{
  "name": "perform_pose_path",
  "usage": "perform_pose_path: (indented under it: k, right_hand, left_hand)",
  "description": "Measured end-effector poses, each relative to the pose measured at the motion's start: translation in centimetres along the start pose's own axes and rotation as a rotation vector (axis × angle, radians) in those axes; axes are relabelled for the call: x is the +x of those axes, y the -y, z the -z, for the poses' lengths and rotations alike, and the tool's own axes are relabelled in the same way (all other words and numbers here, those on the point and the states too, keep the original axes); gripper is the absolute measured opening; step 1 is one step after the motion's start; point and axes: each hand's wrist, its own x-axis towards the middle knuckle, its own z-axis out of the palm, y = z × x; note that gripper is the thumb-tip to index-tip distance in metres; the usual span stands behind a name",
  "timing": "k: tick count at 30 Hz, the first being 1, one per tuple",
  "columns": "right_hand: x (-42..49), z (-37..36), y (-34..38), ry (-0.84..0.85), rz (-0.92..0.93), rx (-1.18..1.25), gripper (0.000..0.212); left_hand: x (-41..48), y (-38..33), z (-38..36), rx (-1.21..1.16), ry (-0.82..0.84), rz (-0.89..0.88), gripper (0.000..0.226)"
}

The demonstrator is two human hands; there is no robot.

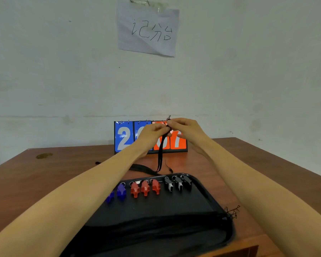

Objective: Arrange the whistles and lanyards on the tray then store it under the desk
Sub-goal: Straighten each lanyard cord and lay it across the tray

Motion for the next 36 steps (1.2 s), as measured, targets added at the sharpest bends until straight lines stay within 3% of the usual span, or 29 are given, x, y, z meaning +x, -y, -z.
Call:
perform_pose_path:
  k: [6,11,15,18,21,28,36]
  right_hand:
    - [0.2,1.2,0.5,-0.243,-0.012,0.126,0.015]
    - [-0.1,3.7,0.9,-0.231,-0.058,0.167,0.016]
    - [-0.2,5.6,0.8,-0.353,-0.103,0.262,0.015]
    - [-0.8,7.2,0.4,-0.364,-0.145,0.249,0.011]
    - [-1.3,8.6,0.0,-0.406,-0.190,0.253,0.002]
    - [-3.3,9.7,-1.0,-0.376,-0.277,0.131,0.004]
    - [-9.3,8.4,-1.9,-0.243,-0.384,-0.087,0.010]
  left_hand:
    - [-0.4,-0.7,0.8,0.048,0.118,0.035,0.022]
    - [-0.5,-0.9,0.9,0.143,0.258,0.056,0.015]
    - [0.3,0.2,2.8,0.188,0.007,0.033,0.023]
    - [1.0,1.1,5.3,0.596,-0.124,0.066,0.024]
    - [1.1,1.6,7.4,0.946,-0.131,0.060,0.026]
    - [-1.5,2.6,11.1,1.041,-0.161,0.089,0.027]
    - [-10.0,1.7,13.4,0.932,-0.200,0.089,0.021]
